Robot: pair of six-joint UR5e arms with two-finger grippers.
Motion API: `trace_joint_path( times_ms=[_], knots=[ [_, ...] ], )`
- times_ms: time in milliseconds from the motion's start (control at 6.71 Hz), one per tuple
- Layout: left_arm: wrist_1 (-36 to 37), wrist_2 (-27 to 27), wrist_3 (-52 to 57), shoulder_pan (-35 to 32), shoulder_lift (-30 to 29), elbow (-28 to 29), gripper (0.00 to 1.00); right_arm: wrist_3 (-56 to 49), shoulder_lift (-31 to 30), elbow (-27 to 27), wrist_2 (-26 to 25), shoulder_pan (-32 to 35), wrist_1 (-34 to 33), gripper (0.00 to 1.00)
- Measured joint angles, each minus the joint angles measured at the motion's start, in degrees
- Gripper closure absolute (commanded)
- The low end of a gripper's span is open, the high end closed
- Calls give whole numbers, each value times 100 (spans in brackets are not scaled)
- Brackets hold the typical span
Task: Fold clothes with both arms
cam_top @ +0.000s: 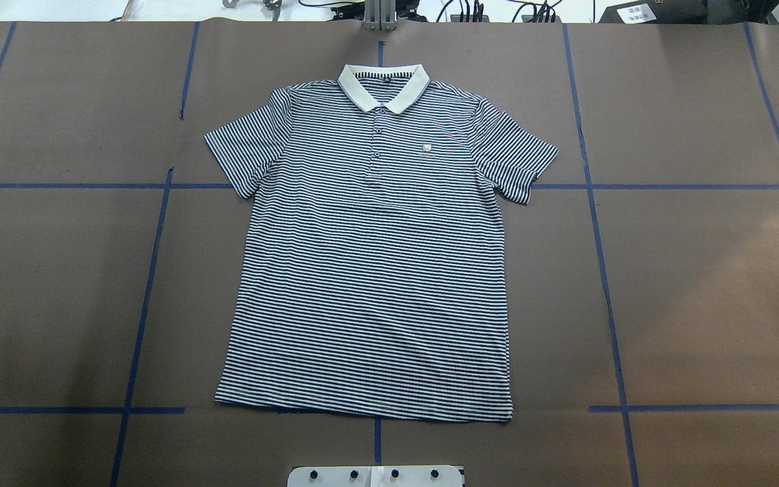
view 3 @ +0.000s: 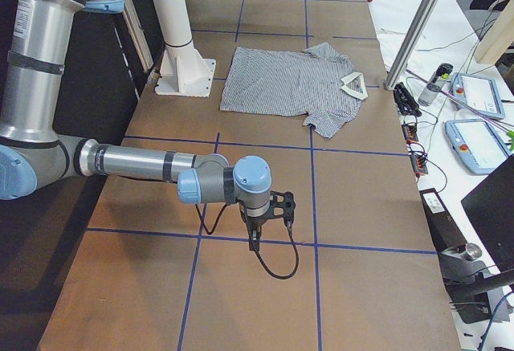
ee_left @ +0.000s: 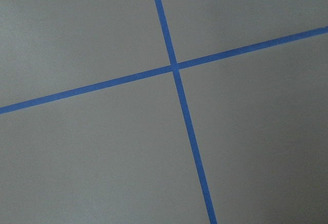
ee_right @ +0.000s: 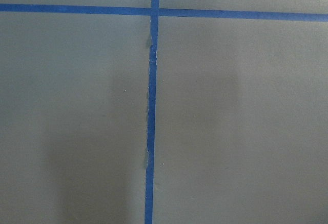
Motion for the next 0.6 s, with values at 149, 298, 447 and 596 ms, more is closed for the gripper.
trace_joint_path(
  times_ms=[149,298,447,596],
  knots=[
    [-48,-1,-4,2,-2,1,0,0,0,0,1,0,0,0],
    [-127,-11,-9,6,-1,5,0,0,2,3,1,-2,0,0],
    [-172,-20,-9,7,1,8,0,-2,4,56,2,-5,-2,0],
    [-225,-14,1,8,1,11,0,-6,5,138,1,-7,-6,0]
  ],
)
